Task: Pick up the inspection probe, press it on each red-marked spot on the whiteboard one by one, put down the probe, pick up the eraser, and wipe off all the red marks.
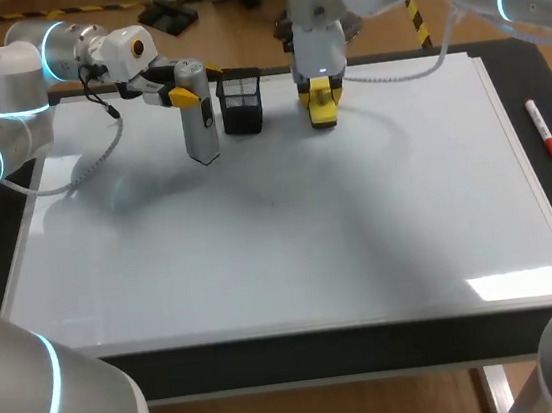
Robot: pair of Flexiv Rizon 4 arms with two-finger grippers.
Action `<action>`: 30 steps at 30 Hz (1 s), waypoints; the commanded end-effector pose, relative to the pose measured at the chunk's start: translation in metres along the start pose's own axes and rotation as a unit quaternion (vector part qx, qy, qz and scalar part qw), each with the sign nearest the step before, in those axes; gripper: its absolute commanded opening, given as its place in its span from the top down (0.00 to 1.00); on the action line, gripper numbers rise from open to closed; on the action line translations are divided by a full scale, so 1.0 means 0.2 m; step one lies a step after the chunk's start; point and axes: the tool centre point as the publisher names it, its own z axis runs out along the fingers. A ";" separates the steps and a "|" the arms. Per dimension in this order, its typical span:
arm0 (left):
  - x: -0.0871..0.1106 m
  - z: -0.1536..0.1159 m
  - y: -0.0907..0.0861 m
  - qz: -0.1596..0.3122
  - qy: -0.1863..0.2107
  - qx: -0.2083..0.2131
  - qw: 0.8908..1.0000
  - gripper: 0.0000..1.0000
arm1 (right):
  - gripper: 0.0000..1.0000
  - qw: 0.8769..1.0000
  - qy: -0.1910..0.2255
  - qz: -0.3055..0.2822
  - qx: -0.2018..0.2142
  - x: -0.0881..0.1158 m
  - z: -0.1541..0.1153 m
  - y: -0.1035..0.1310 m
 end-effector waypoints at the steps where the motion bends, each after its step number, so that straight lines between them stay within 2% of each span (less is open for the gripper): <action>1: 0.00 0.00 -0.01 -0.001 0.001 -0.001 1.000 1.00 | 1.00 1.000 0.001 -0.001 -0.001 0.00 0.01 -0.02; 13: 0.00 0.00 -0.01 -0.001 0.001 -0.001 1.000 1.00 | 1.00 1.000 0.000 0.004 0.003 0.02 0.02 -0.01; 15: 0.00 0.00 -0.01 -0.001 0.001 -0.001 1.000 1.00 | 0.84 1.000 0.000 0.004 0.003 0.02 0.02 -0.01; 18: 0.00 0.00 -0.01 -0.001 0.001 -0.001 1.000 1.00 | 0.55 1.000 0.002 0.006 0.002 0.03 0.02 0.00; 19: 0.00 0.00 -0.01 -0.001 0.001 -0.001 1.000 1.00 | 0.00 1.000 0.002 0.006 0.003 0.03 0.02 0.00; 25: 0.00 0.00 -0.01 -0.001 0.001 -0.001 1.000 1.00 | 0.00 1.000 0.002 0.021 0.014 0.07 -0.03 0.04; 30: 0.00 0.00 -0.01 -0.001 0.001 -0.001 1.000 1.00 | 0.00 0.998 -0.012 0.058 0.014 0.12 -0.09 0.07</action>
